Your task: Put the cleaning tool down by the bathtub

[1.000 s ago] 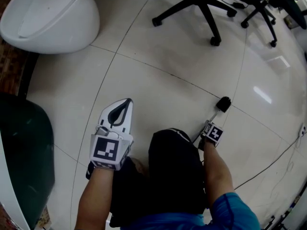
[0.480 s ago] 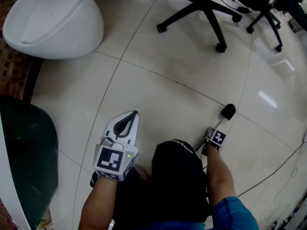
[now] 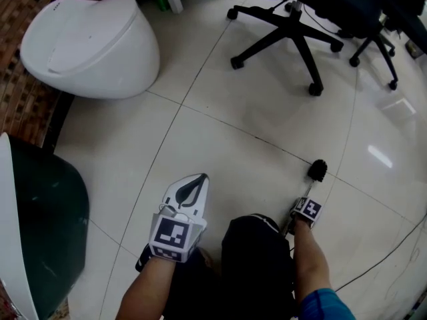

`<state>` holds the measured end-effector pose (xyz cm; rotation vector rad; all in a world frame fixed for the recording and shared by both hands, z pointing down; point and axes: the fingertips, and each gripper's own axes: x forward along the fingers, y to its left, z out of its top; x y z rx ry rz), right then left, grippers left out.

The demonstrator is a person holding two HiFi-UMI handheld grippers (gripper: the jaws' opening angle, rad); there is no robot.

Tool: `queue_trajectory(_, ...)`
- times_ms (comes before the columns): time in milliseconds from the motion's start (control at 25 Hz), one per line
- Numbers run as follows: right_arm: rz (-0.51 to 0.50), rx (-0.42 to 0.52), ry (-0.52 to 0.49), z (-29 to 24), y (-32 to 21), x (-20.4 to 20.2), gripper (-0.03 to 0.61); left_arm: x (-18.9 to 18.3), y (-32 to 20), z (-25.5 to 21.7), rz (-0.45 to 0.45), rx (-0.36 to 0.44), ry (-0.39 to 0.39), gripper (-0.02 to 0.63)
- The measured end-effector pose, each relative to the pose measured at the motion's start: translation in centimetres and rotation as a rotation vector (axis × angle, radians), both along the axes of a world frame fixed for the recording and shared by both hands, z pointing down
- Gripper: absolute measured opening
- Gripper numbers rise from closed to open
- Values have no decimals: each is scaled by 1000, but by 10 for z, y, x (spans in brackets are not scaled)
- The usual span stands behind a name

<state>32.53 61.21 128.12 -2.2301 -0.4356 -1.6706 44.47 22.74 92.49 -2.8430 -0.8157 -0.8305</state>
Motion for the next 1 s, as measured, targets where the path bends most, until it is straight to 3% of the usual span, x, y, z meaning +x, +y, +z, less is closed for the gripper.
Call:
queue_trajectory(320, -36, 32, 53, -22, -5, 1, 80, 1, 2, -1, -7, -4, 14, -3)
queue_trajectory(560, -27, 53, 152, -78, -8, 7, 80, 5, 5, -8, -6, -39, 22, -3)
queue_trajectory(800, -219, 61, 259, -147, -51, 27, 80, -9, -2, -18, 7, -126, 17, -3)
queue_trajectory(1000, -325, 88, 332, -222, -72, 36, 80, -12, -8, -50, -12, -87, 56, -3)
